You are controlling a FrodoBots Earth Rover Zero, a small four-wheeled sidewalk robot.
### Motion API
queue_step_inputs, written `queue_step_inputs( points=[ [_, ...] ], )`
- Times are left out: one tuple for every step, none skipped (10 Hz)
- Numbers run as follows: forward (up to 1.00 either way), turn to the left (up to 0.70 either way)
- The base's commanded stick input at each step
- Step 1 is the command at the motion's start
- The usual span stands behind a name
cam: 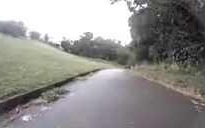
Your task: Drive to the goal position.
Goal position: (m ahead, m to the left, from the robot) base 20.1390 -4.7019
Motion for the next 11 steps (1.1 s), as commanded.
queue_step_inputs(
  points=[
    [0.70,-0.07],
    [0.70,-0.07],
    [0.70,-0.07],
    [0.70,-0.07],
    [0.70,-0.06],
    [0.70,-0.06],
    [0.70,-0.06],
    [0.70,-0.06],
    [0.70,-0.07],
    [0.70,-0.07],
    [0.70,-0.08]
  ],
)
